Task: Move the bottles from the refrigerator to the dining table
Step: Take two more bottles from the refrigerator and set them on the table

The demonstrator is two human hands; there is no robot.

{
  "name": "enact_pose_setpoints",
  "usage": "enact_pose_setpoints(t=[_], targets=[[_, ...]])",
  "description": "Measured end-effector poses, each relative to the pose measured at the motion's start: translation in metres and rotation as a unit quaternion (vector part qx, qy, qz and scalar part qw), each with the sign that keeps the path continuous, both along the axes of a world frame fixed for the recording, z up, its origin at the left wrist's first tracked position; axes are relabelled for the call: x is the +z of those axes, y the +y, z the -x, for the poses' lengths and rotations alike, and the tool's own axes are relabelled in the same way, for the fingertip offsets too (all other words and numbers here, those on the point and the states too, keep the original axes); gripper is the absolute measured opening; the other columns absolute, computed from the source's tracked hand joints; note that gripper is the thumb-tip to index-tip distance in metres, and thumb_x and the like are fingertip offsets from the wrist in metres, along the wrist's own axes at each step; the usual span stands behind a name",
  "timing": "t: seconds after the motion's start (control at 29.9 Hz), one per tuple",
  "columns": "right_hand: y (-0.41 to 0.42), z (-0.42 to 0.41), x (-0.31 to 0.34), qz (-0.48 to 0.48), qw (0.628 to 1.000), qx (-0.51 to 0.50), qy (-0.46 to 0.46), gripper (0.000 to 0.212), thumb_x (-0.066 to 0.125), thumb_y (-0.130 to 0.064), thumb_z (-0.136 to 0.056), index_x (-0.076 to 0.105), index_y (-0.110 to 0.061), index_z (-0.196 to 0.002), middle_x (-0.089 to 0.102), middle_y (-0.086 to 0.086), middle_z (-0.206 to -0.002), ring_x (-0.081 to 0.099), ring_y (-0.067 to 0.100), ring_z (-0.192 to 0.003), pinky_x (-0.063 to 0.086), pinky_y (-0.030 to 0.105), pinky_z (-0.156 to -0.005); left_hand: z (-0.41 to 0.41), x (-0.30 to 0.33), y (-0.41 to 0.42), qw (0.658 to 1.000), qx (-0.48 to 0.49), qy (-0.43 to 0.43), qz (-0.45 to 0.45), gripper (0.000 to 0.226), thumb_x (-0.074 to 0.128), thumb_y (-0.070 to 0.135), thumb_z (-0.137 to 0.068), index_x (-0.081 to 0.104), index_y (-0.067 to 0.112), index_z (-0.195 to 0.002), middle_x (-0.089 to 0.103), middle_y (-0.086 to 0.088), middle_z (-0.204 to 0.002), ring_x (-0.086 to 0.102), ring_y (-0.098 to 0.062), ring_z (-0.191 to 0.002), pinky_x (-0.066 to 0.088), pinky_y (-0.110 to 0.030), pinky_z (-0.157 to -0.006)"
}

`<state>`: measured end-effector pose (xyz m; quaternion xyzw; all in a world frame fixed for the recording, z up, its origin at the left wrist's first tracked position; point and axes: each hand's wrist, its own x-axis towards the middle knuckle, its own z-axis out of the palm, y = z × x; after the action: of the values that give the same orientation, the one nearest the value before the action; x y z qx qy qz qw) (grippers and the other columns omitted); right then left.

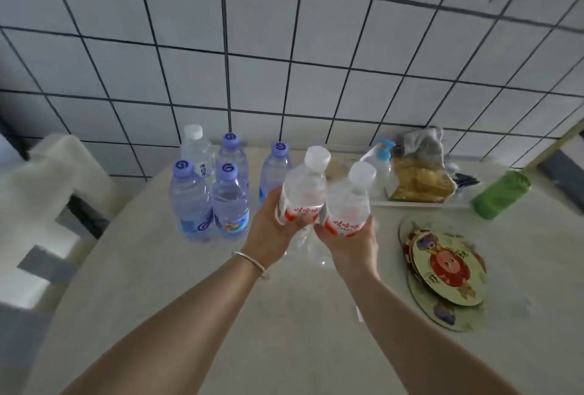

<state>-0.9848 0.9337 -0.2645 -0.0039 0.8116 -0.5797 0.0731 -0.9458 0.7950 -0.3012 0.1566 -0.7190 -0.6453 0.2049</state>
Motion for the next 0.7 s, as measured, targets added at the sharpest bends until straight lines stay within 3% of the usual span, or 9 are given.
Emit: enact_pose_setpoints(t=[0.1,0.2,0.3,0.4,0.5,0.57,0.7], targets=[[-0.014,0.016,-0.013,-0.012,1.0,0.005,-0.012,0.054,0.084,-0.019,-0.063,0.043,-0.026,-0.098,0.053,-0.015,-0.08,0.053,0.002,-0.069,0.04,0.011,-0.055,0.018,-0.01,-0.011,1.0,-0.011,0.029,0.004,0.046,0.077,0.022,-0.073,0.06,0.011,-0.114,0.071,0.001,-0.105,0.067,-0.01,-0.098,0.05,-0.021,-0.081],[-0.025,0.028,-0.023,-0.029,0.999,0.025,-0.022,0.052,0.083,-0.02,-0.065,0.042,-0.025,-0.097,0.05,-0.019,-0.076,0.046,-0.008,-0.064,0.036,0.0,-0.047,0.024,-0.016,-0.017,0.999,0.003,0.047,-0.005,0.046,0.071,0.033,-0.072,0.058,0.02,-0.115,0.07,0.012,-0.103,0.065,0.0,-0.097,0.048,-0.012,-0.079],[-0.036,0.036,-0.032,-0.03,0.999,0.025,-0.02,0.056,0.084,-0.021,-0.062,0.043,-0.025,-0.099,0.053,-0.019,-0.079,0.05,-0.006,-0.068,0.038,0.006,-0.048,0.029,-0.026,-0.022,0.999,0.003,0.053,0.007,0.039,0.065,0.031,-0.075,0.053,0.028,-0.112,0.068,0.025,-0.101,0.062,0.008,-0.096,0.045,-0.006,-0.078],[-0.046,0.043,-0.041,-0.03,0.999,0.018,-0.015,0.061,0.086,-0.026,-0.057,0.045,-0.029,-0.102,0.057,-0.018,-0.082,0.055,-0.005,-0.075,0.042,0.019,-0.059,0.034,-0.036,-0.029,0.999,0.013,0.045,0.003,0.05,0.062,0.042,-0.076,0.047,0.028,-0.121,0.061,0.014,-0.114,0.058,0.007,-0.105,0.043,-0.007,-0.084],[-0.051,0.048,-0.047,-0.037,0.999,0.014,-0.013,0.064,0.087,-0.03,-0.053,0.047,-0.029,-0.102,0.059,-0.018,-0.083,0.057,-0.005,-0.076,0.044,0.021,-0.06,0.039,-0.054,-0.034,0.999,0.022,0.041,0.009,0.065,0.062,0.057,-0.076,0.044,0.025,-0.129,0.056,-0.001,-0.124,0.056,-0.008,-0.115,0.046,-0.024,-0.096],[-0.052,0.049,-0.05,-0.041,0.999,0.016,-0.01,0.065,0.089,-0.033,-0.051,0.049,-0.028,-0.103,0.06,-0.019,-0.083,0.058,-0.006,-0.076,0.046,0.02,-0.06,0.04,-0.061,-0.034,0.999,0.029,0.041,0.02,0.065,0.061,0.056,-0.078,0.042,0.024,-0.131,0.055,-0.004,-0.125,0.056,-0.012,-0.116,0.047,-0.033,-0.098],[-0.053,0.047,-0.06,-0.051,0.998,0.02,-0.007,0.067,0.089,-0.035,-0.049,0.048,-0.031,-0.102,0.061,-0.018,-0.085,0.059,-0.004,-0.076,0.046,0.019,-0.061,0.037,-0.067,-0.033,0.997,0.047,0.044,0.031,0.05,0.058,0.045,-0.08,0.039,0.036,-0.125,0.054,0.002,-0.121,0.055,0.002,-0.111,0.042,-0.011,-0.091]])
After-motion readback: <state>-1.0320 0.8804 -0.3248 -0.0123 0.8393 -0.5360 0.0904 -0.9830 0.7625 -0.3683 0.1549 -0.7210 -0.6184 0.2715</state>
